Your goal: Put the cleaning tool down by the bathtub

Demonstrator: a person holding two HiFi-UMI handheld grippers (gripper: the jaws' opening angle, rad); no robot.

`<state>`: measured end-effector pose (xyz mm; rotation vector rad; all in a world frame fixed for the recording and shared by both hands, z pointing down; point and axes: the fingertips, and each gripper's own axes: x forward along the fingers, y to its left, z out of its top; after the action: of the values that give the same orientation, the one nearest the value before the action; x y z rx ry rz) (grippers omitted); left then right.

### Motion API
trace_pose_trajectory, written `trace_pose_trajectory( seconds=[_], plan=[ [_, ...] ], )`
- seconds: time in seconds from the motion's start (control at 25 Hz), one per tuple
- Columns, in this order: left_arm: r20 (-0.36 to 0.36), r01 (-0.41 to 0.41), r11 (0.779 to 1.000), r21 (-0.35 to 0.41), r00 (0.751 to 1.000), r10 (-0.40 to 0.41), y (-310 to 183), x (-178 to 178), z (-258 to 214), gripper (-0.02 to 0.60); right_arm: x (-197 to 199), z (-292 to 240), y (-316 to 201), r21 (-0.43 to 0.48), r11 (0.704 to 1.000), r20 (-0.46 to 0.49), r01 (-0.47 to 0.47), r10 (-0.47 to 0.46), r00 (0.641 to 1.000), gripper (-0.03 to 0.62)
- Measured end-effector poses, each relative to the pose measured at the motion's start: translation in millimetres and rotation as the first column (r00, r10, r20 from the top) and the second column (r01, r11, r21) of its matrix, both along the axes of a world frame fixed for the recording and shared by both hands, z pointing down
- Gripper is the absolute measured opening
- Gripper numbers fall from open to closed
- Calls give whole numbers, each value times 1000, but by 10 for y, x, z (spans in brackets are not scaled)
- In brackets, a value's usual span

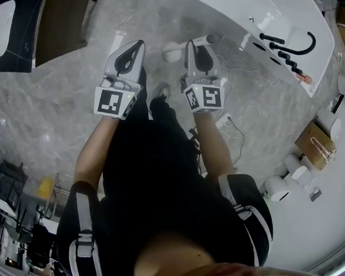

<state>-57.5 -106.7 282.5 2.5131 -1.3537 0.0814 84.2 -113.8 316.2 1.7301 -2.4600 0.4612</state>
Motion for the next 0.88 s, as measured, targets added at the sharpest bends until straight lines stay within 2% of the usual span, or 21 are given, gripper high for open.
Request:
trace_pose_trajectory(
  seconds=[0.32, 0.64, 0.88],
  plan=[
    [-15, -11, 1000, -26, 1000, 11, -354, 116, 519, 6, 41, 748, -365, -42, 999, -9, -29, 29, 1000, 81],
    [-49, 12, 998, -61, 999, -15, -582, -72, 1063, 6, -102, 1534, -639, -83, 996, -26, -39, 36, 999, 83],
    [-57, 6, 996, -85, 998, -11, -675, -98, 1504, 6, -51, 2187, -814, -111, 991, -41, -71, 67, 997, 83]
  ],
)
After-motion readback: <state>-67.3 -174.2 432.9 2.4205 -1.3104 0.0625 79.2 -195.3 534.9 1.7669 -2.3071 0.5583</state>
